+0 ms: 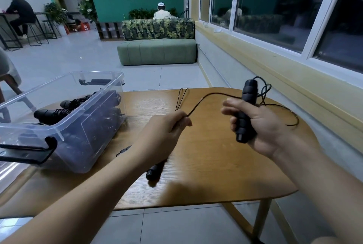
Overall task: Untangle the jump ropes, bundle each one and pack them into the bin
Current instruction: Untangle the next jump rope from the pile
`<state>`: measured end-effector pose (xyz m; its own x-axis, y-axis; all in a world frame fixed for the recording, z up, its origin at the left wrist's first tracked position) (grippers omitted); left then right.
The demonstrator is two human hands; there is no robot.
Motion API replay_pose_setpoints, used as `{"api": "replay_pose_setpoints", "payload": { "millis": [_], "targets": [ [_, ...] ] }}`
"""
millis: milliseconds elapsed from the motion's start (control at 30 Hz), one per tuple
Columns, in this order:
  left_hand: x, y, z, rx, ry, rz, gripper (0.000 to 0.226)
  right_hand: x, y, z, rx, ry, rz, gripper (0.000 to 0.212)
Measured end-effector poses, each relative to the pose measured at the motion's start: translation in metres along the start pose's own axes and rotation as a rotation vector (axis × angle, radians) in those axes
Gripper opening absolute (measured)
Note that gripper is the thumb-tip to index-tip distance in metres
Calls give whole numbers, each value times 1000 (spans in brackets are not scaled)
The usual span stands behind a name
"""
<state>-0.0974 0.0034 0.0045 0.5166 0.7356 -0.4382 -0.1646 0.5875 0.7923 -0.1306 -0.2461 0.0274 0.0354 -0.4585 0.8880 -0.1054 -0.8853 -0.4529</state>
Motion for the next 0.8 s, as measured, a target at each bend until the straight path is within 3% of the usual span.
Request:
{"api": "replay_pose_setpoints", "payload": {
  "millis": [333,600,800],
  "targets": [
    [-22,-14,-9,26,-144,99,23,-37,-29,-14,157,-57,-126,22],
    [-7,-1,-1,25,-66,-5,14,-5,-11,-2,-3,85,-48,17],
    [-13,4,-1,-10,-124,8,11,2,-3,1,4,103,-28,13]
  ]
}}
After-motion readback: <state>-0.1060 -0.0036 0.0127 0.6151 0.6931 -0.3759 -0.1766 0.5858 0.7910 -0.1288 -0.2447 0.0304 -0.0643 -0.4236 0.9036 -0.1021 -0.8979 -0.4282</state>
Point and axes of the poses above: each hand's wrist, its own z-axis towards the middle knuckle, its own y-axis out of the back of the hand, x = y × z, the point moved 2 cm from there along z, towards the middle knuckle, and after that the axes turned 9 degrees about z, right-handed, at the moved point
